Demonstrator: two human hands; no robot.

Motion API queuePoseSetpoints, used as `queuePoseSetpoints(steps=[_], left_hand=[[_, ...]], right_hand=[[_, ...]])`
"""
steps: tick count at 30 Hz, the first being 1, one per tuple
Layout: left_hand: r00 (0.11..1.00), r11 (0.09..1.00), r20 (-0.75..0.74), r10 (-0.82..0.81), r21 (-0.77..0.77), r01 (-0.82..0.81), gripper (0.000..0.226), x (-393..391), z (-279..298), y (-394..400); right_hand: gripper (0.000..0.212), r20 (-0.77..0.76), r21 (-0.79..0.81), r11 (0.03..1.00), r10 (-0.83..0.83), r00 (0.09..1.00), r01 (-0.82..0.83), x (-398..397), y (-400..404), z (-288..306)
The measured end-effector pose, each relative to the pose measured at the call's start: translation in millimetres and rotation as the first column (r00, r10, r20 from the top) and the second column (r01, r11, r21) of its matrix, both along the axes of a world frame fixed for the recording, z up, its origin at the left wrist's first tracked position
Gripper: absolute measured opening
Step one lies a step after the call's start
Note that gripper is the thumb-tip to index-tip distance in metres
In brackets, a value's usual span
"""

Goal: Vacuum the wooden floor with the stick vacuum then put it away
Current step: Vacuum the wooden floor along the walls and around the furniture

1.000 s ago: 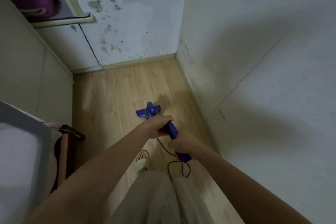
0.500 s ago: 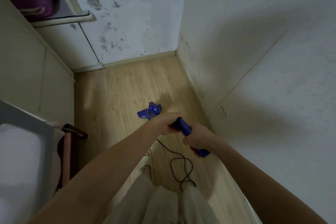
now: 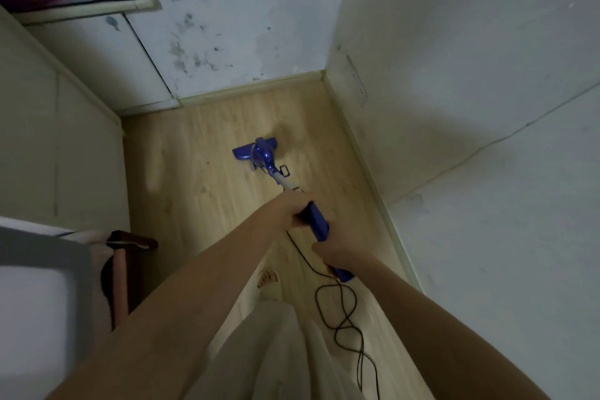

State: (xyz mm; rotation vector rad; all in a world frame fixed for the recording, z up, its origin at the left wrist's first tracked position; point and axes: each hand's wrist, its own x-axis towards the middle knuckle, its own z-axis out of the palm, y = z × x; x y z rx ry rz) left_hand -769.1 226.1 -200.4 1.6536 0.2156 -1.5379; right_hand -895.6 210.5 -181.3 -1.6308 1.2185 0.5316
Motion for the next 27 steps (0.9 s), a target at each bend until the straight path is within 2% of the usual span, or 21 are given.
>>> queuePoseSetpoints(steps=[9, 15, 21, 27], left_hand=[[0.996, 0.998, 0.076, -0.046, -0.028, 0.049, 0.013, 104, -41, -24], [0.996, 0.999, 0.093, -0.01, -0.042, 0.014, 0.015, 141, -55, -35], [0.994, 0.998, 0.11, -0.013, -0.054, 0.019, 0.012, 155, -58, -36], [0.995, 0.995, 0.091, -0.033, -0.091, 0.041, 0.024, 145, -49, -14]], right_hand=[[0.026, 0.039, -0.005, 1.0, -0.024, 0.999, 0.024, 104, -22, -48], [0.026, 0.062, 0.014, 0.999, -0.037, 0.997, 0.036, 145, -34, -64], [0.027, 0.105, 0.027, 0.998, -0.064, 0.992, 0.062, 159, -34, -61], [0.03, 0.096, 0.066, 0.994, -0.093, 0.991, 0.087, 146, -11, -46]])
